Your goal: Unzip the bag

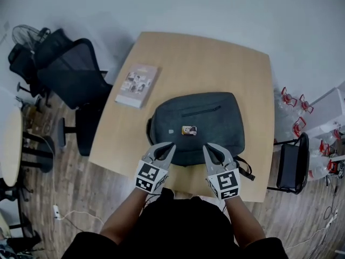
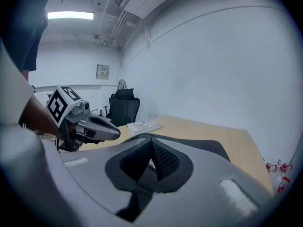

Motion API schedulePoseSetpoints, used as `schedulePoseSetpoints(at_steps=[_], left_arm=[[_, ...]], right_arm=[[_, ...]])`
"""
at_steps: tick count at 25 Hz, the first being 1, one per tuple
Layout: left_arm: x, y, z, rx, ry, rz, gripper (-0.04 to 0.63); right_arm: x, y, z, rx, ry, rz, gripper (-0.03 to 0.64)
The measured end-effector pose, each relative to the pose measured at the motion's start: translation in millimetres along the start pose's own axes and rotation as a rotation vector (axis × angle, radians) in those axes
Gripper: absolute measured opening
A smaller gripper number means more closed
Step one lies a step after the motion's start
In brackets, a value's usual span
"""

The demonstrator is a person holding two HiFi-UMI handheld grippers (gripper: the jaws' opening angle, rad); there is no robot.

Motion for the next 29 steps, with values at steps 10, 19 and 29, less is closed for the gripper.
schedulePoseSetpoints(at_steps=[10,19,29], left_arm=[[-5,-68,-5,0.216,-0.023,0.044,0.02],[-9,-92,-13,0.326,-0.032,0.044,0.02],[-9,-93,-9,0.319,-0.025,0.06,0.02]], right_arm=[[19,-55,-19,0.189,0.087,-0.012,0.002],[30,-74,-31,0.274,0.132,-0.007,0.002],[36,-83,-30,0.312,0.169,-0.016,0.002]])
Point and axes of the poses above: the fingertips, and each gripper's own axes: z forward along the fingers, x to its right, y out of its underside, the point moved 1 cm from there along -z, backward along the fingers, and after that the axes turned 4 degrees about z, right-handed, at the moved point
